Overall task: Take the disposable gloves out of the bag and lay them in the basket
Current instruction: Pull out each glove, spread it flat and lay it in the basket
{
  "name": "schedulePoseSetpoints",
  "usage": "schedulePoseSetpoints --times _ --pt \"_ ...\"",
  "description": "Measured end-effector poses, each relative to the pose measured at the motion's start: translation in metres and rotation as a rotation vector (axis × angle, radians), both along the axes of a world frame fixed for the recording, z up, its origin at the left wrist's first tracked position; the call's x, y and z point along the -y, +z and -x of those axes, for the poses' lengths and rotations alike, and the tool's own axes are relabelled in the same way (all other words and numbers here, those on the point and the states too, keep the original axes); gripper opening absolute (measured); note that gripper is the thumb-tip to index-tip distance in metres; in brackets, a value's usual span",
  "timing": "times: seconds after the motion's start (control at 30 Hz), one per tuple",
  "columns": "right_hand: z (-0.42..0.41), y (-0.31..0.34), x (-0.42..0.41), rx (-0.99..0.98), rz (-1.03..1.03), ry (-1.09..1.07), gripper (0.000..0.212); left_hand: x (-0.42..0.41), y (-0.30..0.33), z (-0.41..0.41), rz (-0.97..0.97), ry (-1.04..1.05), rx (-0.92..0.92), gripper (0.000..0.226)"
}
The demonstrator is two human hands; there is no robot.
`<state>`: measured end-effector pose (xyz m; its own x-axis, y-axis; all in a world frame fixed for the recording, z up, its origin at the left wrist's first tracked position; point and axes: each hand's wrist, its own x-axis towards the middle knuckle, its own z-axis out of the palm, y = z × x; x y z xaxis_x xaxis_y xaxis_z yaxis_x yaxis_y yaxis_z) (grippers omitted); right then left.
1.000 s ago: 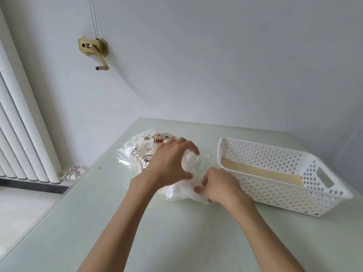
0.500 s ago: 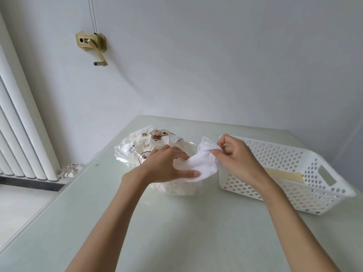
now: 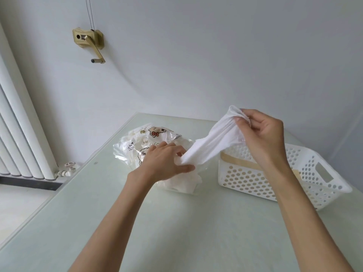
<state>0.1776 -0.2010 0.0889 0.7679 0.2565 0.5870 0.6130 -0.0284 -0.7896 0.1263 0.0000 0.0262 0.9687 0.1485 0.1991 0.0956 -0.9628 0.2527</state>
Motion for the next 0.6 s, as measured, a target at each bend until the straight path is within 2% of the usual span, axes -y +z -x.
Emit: schedulePoseSetpoints --times 0.23,0.3,0.37,0.43,0.53,0.57,0.6 --pt "-0.001 0.007 0.007 -0.007 -0.166 -0.040 0.020 0.000 0.000 0.000 -0.001 -0.013 -0.011 0.058" --pt "-0.002 0.008 0.009 -0.015 -0.191 -0.029 0.019 0.000 0.004 0.003 0.072 -0.050 -0.021 0.062" --pt "-0.005 0.010 0.013 -0.062 -0.315 -0.031 0.017 0.002 0.010 0.009 0.184 -0.069 -0.007 0.065" --pt "-0.011 0.014 0.020 -0.149 -0.394 0.009 0.018 0.006 0.018 0.011 0.259 -0.063 0.093 0.059" --pt "-0.018 0.021 0.033 -0.228 -0.261 0.090 0.018 0.021 0.027 0.004 0.211 -0.060 0.273 0.042" --pt "-0.019 0.025 0.038 -0.244 -0.199 0.145 0.018 0.028 0.033 -0.002 0.225 -0.093 0.274 0.038" --pt "-0.021 0.031 0.043 -0.265 -0.146 0.218 0.019 0.038 0.041 -0.009 0.319 -0.151 0.252 0.037"
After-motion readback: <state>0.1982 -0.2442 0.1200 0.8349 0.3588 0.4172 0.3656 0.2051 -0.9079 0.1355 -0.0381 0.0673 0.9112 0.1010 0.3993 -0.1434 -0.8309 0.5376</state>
